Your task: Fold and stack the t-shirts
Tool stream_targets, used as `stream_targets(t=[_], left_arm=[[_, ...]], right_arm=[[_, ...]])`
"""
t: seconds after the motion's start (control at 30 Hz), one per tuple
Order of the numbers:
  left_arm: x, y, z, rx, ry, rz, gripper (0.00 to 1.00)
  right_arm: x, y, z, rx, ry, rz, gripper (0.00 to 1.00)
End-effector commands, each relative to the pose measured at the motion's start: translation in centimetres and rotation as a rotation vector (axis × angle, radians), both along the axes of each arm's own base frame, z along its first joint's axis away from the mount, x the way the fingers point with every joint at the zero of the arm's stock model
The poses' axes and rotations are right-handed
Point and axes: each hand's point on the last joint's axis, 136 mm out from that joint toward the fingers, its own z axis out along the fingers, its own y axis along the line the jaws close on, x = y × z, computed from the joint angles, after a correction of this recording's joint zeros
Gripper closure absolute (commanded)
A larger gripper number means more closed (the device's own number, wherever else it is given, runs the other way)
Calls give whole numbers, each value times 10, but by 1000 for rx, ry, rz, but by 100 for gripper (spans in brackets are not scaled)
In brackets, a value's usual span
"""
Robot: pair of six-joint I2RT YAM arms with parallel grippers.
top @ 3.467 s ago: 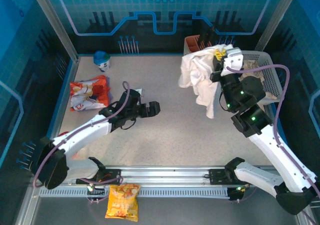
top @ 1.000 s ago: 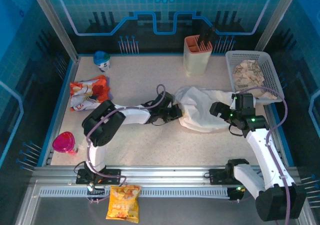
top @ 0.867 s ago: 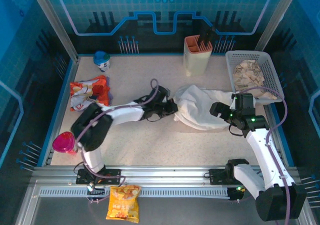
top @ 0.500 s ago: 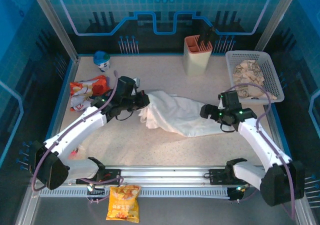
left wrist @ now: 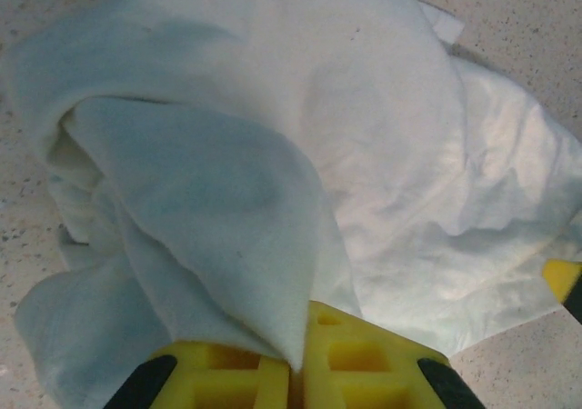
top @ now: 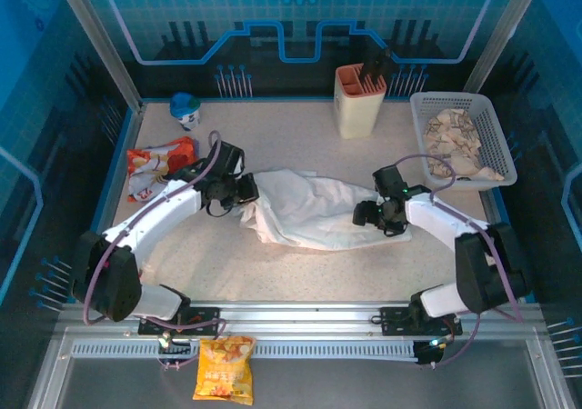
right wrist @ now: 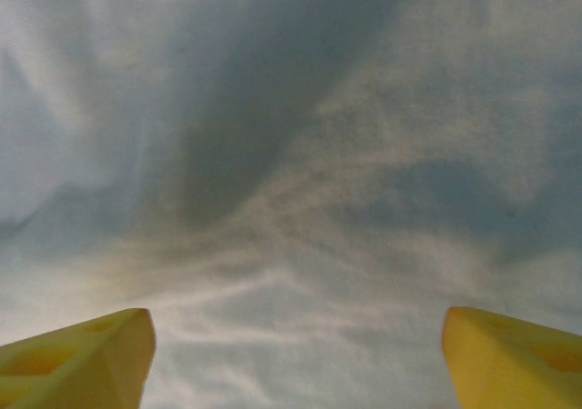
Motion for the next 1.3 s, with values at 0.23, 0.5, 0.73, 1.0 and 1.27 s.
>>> stream_targets(t=[0.23,0.5,0.73,1.0,1.27], left_arm=[[45,-10,23,29,-45,-94,68],[51,21,21,113,-19,-63,39],[-24,51,19,72,14,8,33],[-68,15,-30,-289,79,119,35],[-55,-37,-57,-271,120,40,40]], right_arm=[[35,4,-10,36,17,-69,98],[58,-8,34,102,-74,-89,26],[15,-42,43,41,-135,-150,0],[-8,-72,9,63,-72,-282,17],[7,-63,-12,123,-34,-286,33]])
